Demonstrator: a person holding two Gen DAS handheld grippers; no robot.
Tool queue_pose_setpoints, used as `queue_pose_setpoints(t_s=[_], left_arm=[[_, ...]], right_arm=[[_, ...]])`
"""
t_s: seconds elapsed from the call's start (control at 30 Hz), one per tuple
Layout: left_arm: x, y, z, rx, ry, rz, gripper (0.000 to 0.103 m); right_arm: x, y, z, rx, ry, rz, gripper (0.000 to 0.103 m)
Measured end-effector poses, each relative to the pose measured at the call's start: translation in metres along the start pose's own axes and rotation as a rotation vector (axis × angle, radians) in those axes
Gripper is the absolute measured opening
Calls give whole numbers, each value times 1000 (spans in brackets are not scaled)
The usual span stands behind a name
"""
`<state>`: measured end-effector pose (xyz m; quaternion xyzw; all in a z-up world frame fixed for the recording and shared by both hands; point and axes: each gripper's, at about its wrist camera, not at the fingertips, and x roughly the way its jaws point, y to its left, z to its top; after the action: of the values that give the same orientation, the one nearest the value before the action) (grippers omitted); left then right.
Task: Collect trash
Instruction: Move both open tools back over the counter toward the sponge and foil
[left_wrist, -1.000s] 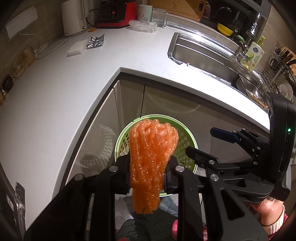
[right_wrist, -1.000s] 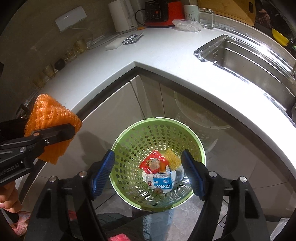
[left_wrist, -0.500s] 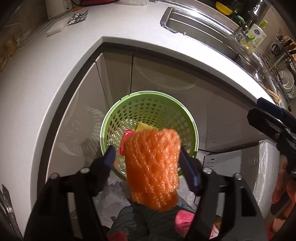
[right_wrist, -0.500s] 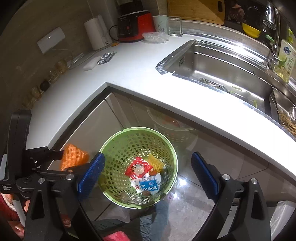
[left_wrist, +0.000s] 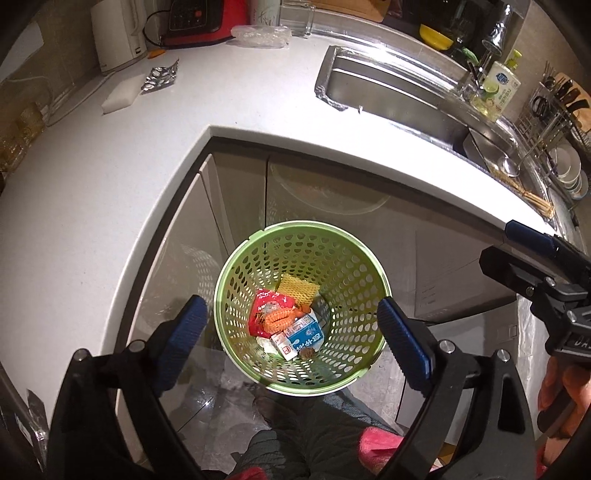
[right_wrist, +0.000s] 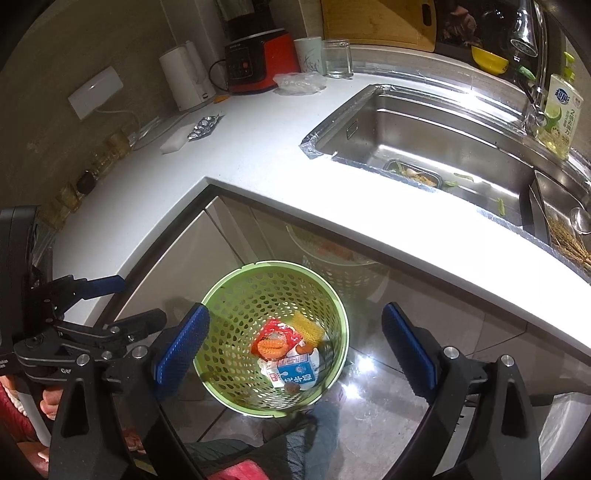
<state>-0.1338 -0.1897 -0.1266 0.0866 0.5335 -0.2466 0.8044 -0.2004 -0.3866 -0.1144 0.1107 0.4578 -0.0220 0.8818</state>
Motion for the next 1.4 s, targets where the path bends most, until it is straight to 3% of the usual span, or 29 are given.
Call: queue_pose_setpoints(t_s=[0.33,0.7,0.87,1.07,1.27,1.4], left_arm=[[-46,47,54,-91,-175,123,95],[-33,100,130,-240,-280,250,95],[-13,123,156,-300,-266,321,95],[14,160,179,-324,-247,369,95],[50,206,204,-317,-210,370,95],[78,226,221,-254,-190,342,95]], right_arm=[[-3,21,66,-103,-64,51,98],[49,59,178,-344,-85,212,100],[86,67,218,-403,-38,312,100],[123,74,245,-401,-2,357,100],[155,84,257,-361,33,356,100],[170,89,260,-319,52,315,100]])
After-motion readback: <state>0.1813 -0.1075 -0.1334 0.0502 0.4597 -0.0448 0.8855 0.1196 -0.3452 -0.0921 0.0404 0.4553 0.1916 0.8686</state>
